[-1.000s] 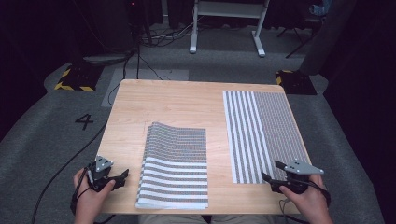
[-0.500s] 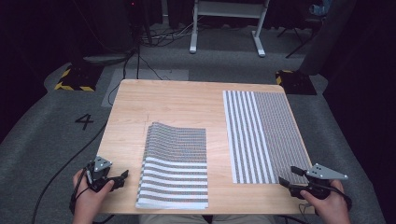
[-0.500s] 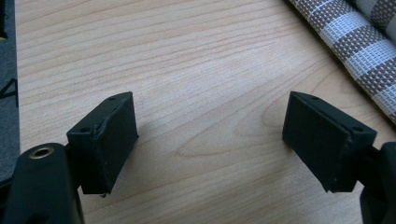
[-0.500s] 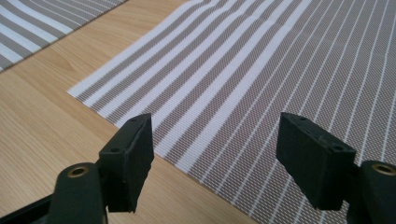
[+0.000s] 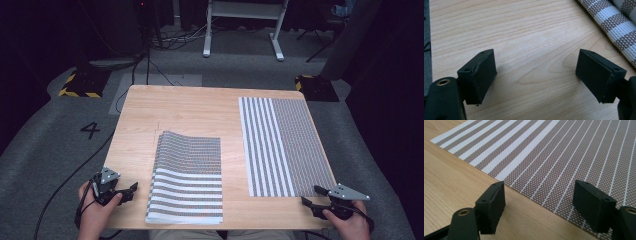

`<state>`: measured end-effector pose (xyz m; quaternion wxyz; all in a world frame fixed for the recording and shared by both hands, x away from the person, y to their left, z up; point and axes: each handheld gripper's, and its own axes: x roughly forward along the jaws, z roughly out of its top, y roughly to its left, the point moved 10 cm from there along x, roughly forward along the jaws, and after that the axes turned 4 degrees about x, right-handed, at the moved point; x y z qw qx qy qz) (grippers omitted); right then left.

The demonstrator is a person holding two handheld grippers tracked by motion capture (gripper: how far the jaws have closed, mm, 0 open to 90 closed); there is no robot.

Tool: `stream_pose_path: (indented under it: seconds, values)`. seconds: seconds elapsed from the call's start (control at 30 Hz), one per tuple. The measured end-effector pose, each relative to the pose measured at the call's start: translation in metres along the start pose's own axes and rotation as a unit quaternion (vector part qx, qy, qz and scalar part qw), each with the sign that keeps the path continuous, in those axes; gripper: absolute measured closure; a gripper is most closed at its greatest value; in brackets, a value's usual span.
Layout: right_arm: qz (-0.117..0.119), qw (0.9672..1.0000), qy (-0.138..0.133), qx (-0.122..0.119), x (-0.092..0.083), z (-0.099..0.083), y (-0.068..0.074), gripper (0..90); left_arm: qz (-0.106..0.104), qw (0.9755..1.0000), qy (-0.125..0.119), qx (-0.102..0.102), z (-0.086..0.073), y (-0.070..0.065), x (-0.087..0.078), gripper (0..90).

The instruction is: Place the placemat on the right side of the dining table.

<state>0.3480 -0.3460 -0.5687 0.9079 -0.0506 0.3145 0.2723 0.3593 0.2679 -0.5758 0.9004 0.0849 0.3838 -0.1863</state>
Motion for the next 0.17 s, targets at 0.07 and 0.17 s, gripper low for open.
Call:
stream_pose_path:
  seconds: [0.07, 0.17]
  values:
    - [-0.007, 0.9999, 0.000, -0.007, -0.0006, -0.0015, 0.0006, 26.3, -0.001, 1.0000, 0.001, 0.000, 0.0001, -0.0003, 0.0003, 16.0]
    - [-0.027, 0.9995, -0.017, 0.000, -0.0002, -0.0030, 0.0026, 25.4, -0.001, 1.0000, 0.001, 0.000, 0.0003, -0.0004, 0.0006, 15.3]
